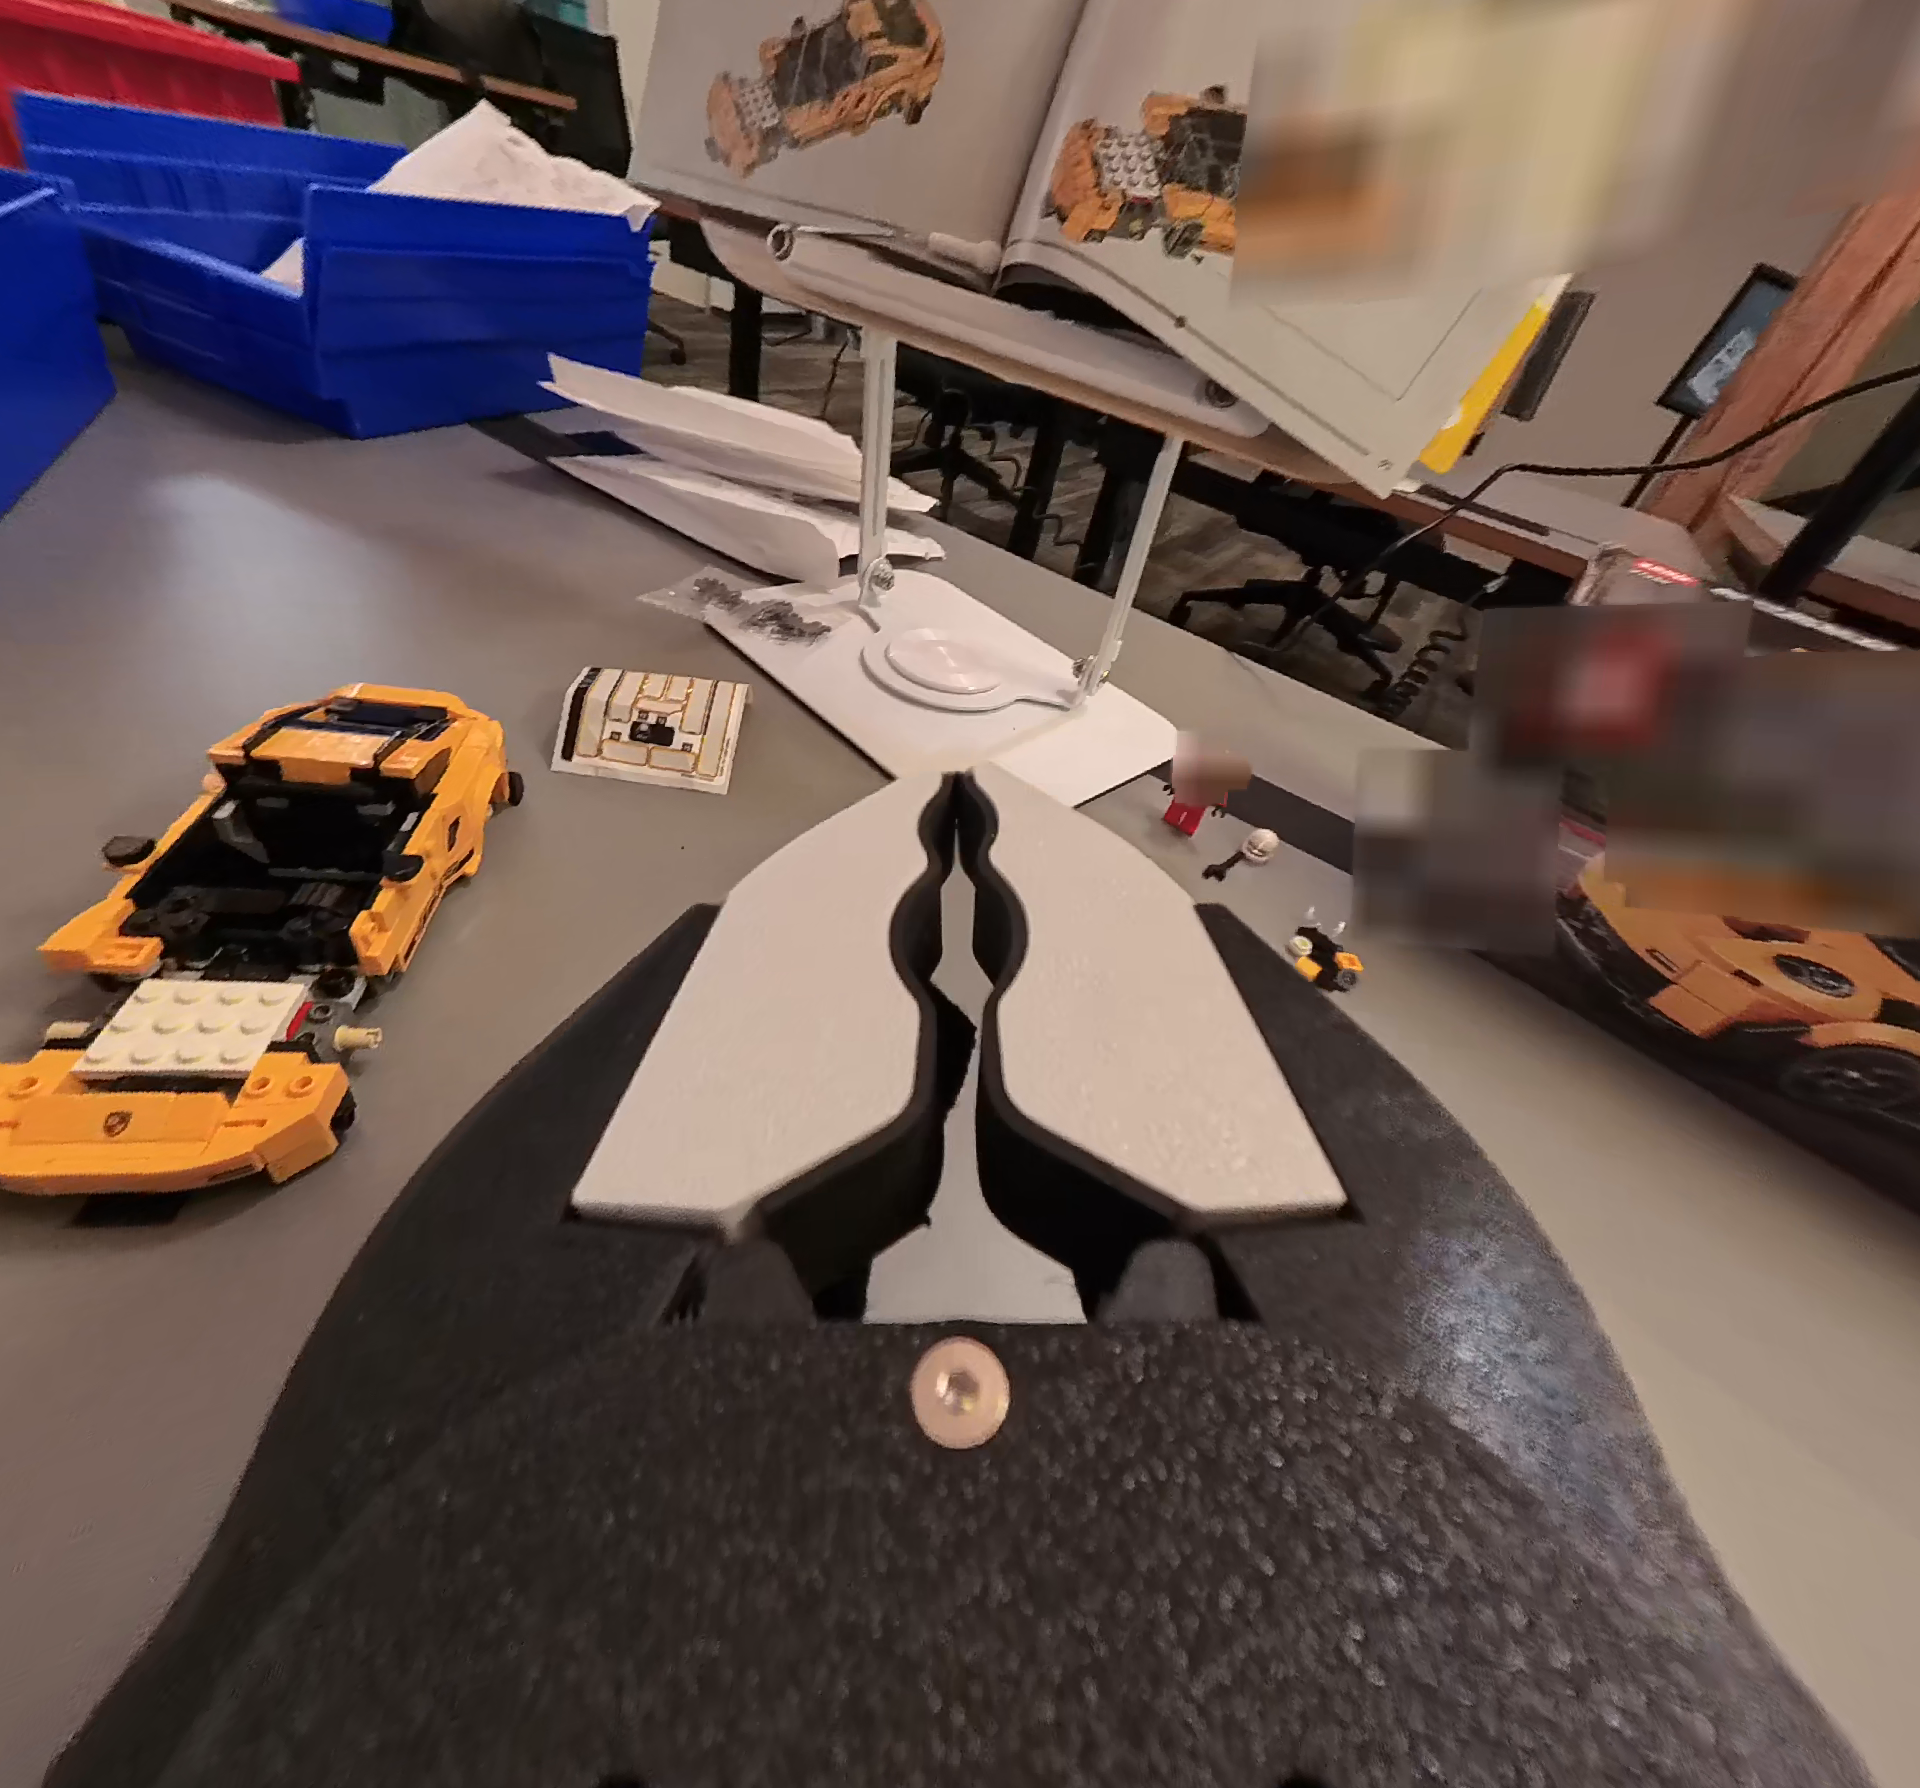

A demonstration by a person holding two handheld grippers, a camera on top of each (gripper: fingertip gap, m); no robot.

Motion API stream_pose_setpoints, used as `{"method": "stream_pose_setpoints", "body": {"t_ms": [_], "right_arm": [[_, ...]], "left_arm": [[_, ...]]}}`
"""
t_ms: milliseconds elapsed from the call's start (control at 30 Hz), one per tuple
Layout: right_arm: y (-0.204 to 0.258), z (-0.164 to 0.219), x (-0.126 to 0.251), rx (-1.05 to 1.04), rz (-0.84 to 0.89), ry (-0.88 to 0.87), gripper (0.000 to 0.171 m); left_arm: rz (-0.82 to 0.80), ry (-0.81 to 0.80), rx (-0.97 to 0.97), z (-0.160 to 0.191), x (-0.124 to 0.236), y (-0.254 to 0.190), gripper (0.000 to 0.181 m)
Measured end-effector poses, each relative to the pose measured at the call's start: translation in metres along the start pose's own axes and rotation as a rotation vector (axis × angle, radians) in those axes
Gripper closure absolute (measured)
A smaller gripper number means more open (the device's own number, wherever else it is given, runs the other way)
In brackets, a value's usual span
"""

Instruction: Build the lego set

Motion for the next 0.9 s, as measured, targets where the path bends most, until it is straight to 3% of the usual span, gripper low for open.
{"method": "stream_pose_setpoints", "body": {"t_ms": [267, 600, 733, 900], "right_arm": [[-0.005, -0.003, 0.002, -0.006, 0.045, -0.025, 0.171], [0.000, 0.002, -0.001, 0.009, 0.029, -0.001, 0.171], [0.001, 0.004, -0.002, 0.015, 0.022, 0.007, 0.171], [0.003, 0.007, -0.004, 0.019, 0.011, 0.020, 0.171]], "left_arm": [[-0.249, 0.264, 0.015, 0.041, 0.042, 0.068, 0.181], [-0.114, 0.591, 0.165, 0.105, 0.052, 0.114, 0.160], [0.003, 0.723, 0.199, 0.128, 0.053, 0.117, 0.145], [0.155, 0.882, 0.181, 0.149, 0.062, 0.116, 0.142]]}}
Point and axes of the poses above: each gripper's, where its closed fingertips meet, x back along the fingers, z out of its underside, y = z × x across the jaws, the point moved 6 cm from there along x, back along the fingers, and after that the axes turned 9 degrees about z, right-handed, at the moved point
